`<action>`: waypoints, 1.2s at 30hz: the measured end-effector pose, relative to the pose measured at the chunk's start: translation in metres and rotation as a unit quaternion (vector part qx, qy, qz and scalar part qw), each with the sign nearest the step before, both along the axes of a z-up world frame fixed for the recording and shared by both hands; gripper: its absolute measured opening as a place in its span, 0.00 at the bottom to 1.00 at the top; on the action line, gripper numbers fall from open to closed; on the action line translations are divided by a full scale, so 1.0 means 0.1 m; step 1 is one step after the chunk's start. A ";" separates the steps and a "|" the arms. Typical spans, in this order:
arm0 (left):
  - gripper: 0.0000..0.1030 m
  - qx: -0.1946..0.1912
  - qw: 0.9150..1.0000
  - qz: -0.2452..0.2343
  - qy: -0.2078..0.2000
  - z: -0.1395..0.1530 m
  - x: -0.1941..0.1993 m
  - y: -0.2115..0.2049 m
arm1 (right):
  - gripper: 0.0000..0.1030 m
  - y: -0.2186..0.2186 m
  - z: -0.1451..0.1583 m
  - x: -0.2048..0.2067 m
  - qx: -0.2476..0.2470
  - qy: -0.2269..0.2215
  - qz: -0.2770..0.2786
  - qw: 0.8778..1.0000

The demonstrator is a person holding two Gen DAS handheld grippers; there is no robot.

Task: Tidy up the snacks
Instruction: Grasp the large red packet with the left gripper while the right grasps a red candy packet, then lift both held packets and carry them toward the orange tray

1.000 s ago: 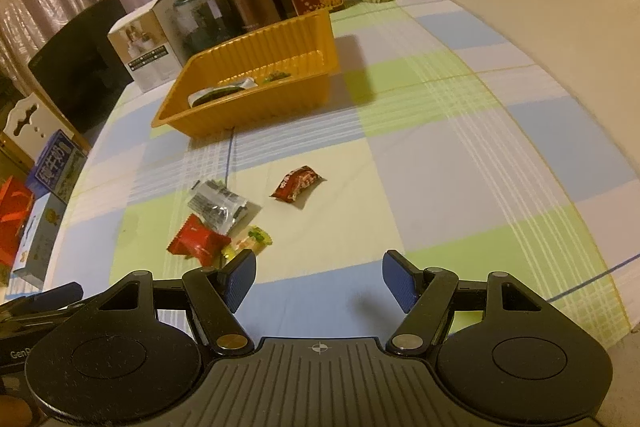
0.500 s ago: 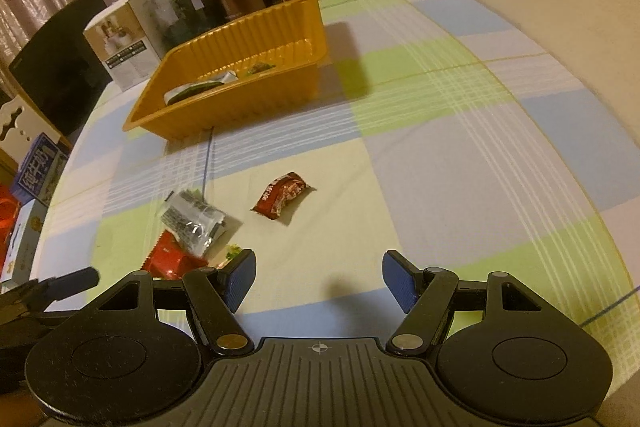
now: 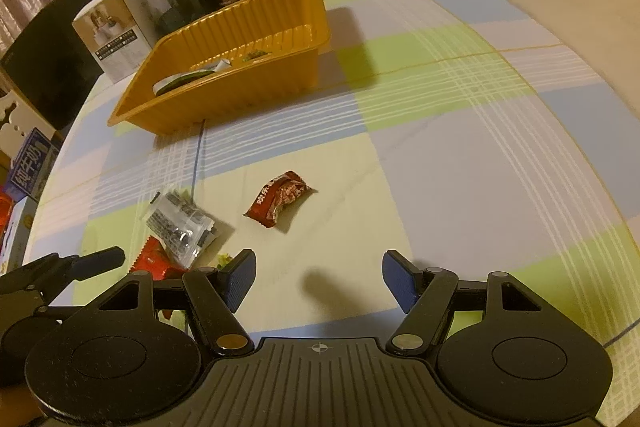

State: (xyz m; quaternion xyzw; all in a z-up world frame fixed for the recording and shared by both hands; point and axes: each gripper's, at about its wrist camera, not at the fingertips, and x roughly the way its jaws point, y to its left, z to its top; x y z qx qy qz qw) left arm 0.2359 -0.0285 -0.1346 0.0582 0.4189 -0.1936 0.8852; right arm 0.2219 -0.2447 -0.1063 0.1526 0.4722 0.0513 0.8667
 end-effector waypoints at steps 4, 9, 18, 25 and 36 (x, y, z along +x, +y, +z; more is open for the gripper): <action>0.57 -0.014 1.000 -0.002 0.006 -0.04 0.03 0.05 | 0.68 0.00 -0.03 0.03 -0.001 0.002 -0.001 1.000; 0.43 -0.022 1.000 0.003 0.009 -0.03 0.01 0.10 | 0.68 0.02 -0.08 0.09 -0.004 0.002 0.000 1.000; 0.42 -0.061 0.995 0.073 0.009 0.11 -0.15 0.39 | 0.68 0.16 -0.11 0.26 -0.001 -0.020 0.011 1.000; 0.42 -0.075 0.991 0.106 0.010 0.15 -0.26 0.55 | 0.52 0.34 -0.17 0.47 0.010 -0.030 0.021 0.999; 0.42 -0.071 0.991 0.115 0.003 0.16 -0.32 0.63 | 0.35 0.59 -0.25 0.63 -0.077 -0.049 0.049 0.995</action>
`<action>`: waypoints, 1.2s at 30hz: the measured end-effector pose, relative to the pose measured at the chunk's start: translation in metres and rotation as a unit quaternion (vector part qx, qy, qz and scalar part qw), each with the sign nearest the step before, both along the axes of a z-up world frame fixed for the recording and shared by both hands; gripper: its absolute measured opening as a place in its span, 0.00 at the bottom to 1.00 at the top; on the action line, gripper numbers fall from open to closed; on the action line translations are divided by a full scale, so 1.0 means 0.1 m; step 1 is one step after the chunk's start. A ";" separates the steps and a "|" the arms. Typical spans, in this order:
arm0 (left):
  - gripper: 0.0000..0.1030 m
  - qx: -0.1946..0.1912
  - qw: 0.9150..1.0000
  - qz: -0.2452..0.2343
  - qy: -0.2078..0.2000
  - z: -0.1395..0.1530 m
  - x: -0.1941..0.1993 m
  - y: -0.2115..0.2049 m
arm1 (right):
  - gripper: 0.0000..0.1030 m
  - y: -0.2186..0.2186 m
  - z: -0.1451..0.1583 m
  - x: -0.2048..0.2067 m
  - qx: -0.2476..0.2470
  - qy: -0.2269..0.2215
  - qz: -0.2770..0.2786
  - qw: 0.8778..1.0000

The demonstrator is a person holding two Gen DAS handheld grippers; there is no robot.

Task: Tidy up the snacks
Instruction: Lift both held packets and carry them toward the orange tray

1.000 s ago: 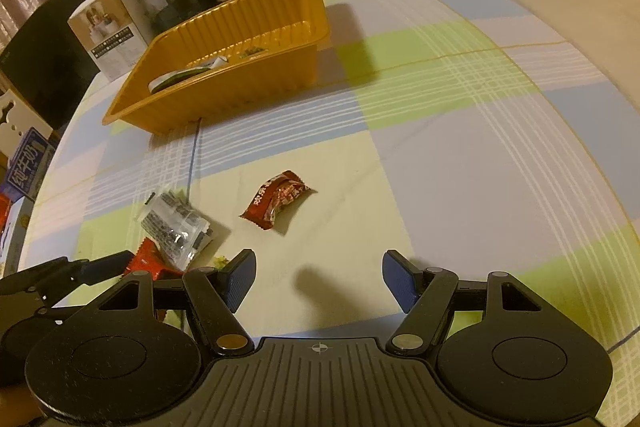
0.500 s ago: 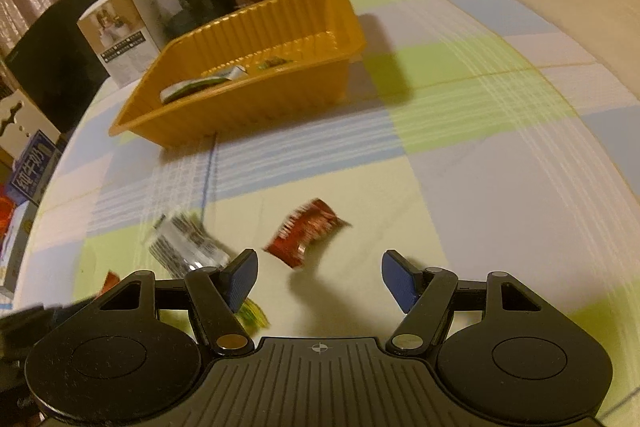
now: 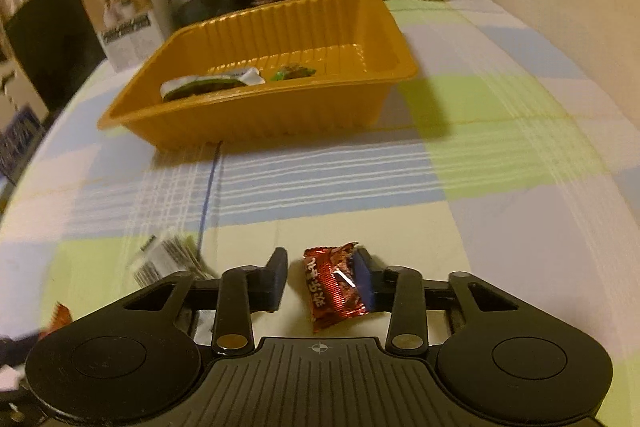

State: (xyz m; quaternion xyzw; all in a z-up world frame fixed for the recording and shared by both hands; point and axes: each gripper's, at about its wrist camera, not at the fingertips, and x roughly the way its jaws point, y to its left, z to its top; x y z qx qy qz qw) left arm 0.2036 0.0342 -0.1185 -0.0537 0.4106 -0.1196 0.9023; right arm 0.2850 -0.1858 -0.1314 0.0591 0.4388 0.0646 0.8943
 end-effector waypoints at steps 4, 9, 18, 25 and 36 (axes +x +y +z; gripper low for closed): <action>0.42 -0.002 1.000 -0.001 0.001 0.01 -0.03 -0.01 | 0.29 0.06 -0.03 -0.06 -0.039 -0.012 0.026 0.999; 0.42 -0.004 1.000 0.000 -0.003 0.08 -0.09 -0.02 | 0.25 0.01 0.00 -0.15 -0.033 -0.016 0.027 0.999; 0.42 -0.004 1.000 0.009 -0.015 0.31 -0.26 -0.04 | 0.24 -0.12 0.37 -0.53 0.016 -0.021 0.008 1.000; 0.42 -0.001 1.000 0.014 -0.022 0.52 -0.47 -0.06 | 0.24 -0.14 0.62 -0.89 0.035 -0.025 0.006 0.999; 0.42 0.000 0.999 0.022 -0.029 0.72 -0.74 -0.04 | 0.24 -0.14 0.87 -1.23 0.037 -0.040 0.015 0.998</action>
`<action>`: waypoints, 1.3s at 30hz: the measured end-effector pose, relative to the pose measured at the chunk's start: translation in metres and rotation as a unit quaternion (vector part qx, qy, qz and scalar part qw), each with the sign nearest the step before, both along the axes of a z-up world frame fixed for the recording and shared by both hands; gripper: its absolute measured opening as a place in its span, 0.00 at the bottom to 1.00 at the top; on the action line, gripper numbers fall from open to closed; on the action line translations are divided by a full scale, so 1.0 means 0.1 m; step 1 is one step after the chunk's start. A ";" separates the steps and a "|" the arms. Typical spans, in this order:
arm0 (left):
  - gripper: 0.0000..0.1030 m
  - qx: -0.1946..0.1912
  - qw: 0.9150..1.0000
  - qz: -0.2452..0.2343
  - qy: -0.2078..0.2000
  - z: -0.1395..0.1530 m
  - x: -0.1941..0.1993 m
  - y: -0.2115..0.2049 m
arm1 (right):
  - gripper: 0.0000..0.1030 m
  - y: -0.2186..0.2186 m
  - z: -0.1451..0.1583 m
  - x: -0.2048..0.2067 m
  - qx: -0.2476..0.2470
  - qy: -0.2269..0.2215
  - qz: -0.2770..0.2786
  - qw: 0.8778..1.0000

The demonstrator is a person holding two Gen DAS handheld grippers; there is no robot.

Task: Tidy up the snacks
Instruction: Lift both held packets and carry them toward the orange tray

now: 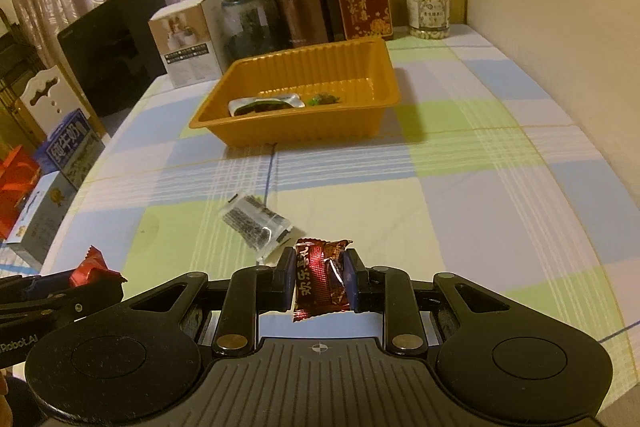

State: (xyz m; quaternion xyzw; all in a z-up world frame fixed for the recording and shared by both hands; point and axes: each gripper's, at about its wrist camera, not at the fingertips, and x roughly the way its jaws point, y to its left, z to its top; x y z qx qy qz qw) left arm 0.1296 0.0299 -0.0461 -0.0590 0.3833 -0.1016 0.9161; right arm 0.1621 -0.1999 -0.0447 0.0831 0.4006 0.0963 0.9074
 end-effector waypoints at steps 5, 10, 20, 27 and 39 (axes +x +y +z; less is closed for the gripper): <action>0.42 -0.003 1.000 0.001 -0.004 0.05 -0.07 0.01 | 0.24 0.00 0.08 -0.09 -0.004 -0.008 0.004 1.000; 0.42 -0.004 1.000 -0.001 -0.007 0.08 -0.11 0.00 | 0.25 -0.01 0.13 -0.14 -0.006 -0.011 0.003 1.000; 0.42 -0.005 1.000 -0.006 -0.009 0.11 -0.11 -0.06 | 0.24 -0.07 0.15 -0.17 -0.006 -0.012 -0.001 1.000; 0.42 -0.004 1.000 -0.007 -0.009 0.12 -0.08 -0.09 | 0.25 -0.14 0.16 -0.17 -0.003 -0.011 -0.006 1.000; 0.42 -0.007 1.000 -0.010 -0.011 0.16 0.14 -0.16 | 0.24 -0.24 0.16 -0.03 0.000 -0.012 -0.011 1.000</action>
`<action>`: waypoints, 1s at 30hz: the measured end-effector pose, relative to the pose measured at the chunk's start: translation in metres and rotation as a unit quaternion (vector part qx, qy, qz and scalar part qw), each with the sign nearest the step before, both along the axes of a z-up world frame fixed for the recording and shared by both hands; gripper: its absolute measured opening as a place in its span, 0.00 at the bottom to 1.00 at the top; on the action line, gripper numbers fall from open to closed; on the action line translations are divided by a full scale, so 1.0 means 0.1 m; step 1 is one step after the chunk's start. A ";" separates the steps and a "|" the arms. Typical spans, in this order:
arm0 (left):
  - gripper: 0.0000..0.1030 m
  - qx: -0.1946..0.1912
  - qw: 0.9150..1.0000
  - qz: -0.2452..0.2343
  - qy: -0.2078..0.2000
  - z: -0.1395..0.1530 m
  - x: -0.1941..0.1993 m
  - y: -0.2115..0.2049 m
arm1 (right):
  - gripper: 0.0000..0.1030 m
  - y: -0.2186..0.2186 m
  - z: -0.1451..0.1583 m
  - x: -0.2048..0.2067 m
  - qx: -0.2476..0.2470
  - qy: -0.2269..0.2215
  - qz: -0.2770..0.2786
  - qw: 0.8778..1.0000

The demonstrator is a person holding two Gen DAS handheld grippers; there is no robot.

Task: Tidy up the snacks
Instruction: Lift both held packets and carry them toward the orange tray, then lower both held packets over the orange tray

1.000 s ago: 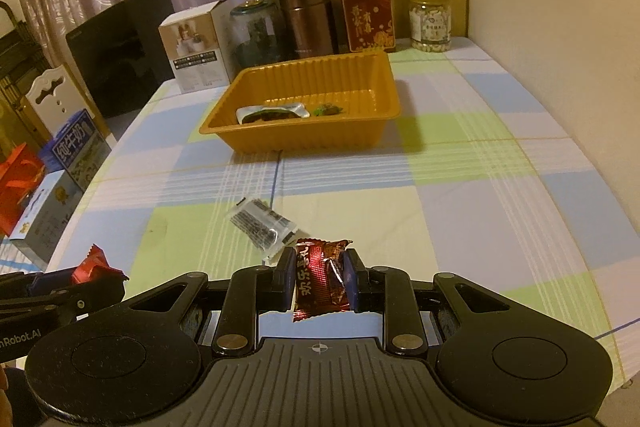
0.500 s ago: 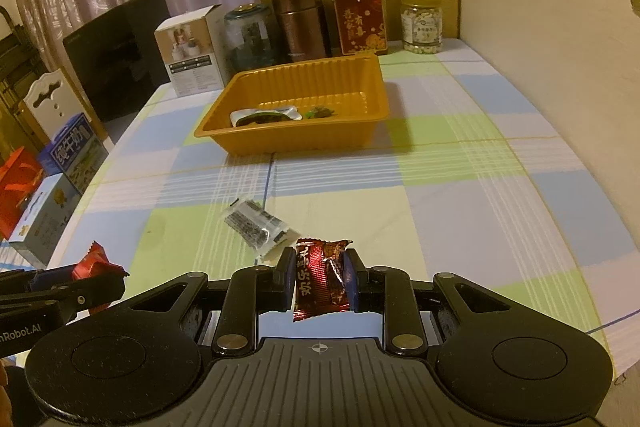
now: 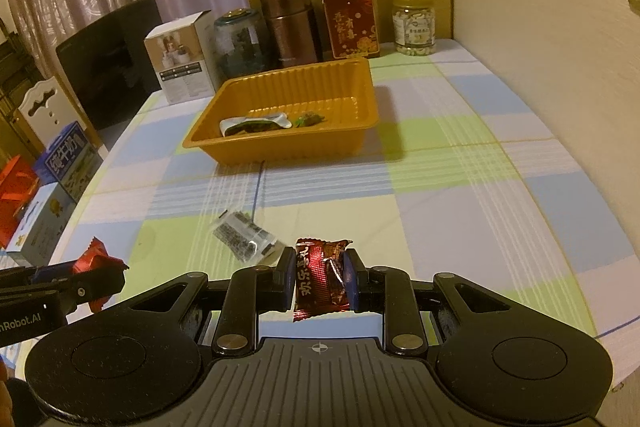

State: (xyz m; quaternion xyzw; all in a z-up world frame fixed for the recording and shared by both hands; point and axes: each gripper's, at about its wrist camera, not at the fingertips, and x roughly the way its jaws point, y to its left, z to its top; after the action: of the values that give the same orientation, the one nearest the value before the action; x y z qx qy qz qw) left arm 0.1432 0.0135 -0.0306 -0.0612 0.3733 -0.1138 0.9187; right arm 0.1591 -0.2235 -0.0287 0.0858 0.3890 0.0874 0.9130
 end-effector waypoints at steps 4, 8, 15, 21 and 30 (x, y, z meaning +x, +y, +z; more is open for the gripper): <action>0.42 -0.002 1.000 -0.004 -0.002 0.03 0.14 -0.04 | 0.25 -0.02 0.00 0.11 0.000 -0.001 0.000 1.000; 0.42 -0.005 1.000 -0.008 -0.002 0.05 0.33 -0.08 | 0.25 -0.05 0.01 0.26 0.003 -0.001 -0.001 1.000; 0.42 0.002 1.000 -0.019 -0.008 0.13 0.77 -0.16 | 0.25 -0.12 0.06 0.67 0.009 -0.005 -0.001 1.000; 0.42 0.009 1.000 -0.022 -0.010 0.19 1.26 -0.19 | 0.24 -0.15 0.10 1.14 0.016 -0.005 0.002 1.000; 0.42 0.022 0.999 -0.027 -0.016 0.23 1.99 -0.31 | 0.25 -0.20 0.11 1.87 0.033 0.003 0.001 0.999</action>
State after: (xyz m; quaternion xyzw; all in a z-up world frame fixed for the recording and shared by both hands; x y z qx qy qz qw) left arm 0.3419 -0.0172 -0.0074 -0.0291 0.3624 -0.1313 0.9223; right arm 0.3464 -0.2438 -0.0176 0.1156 0.3887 0.1011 0.9085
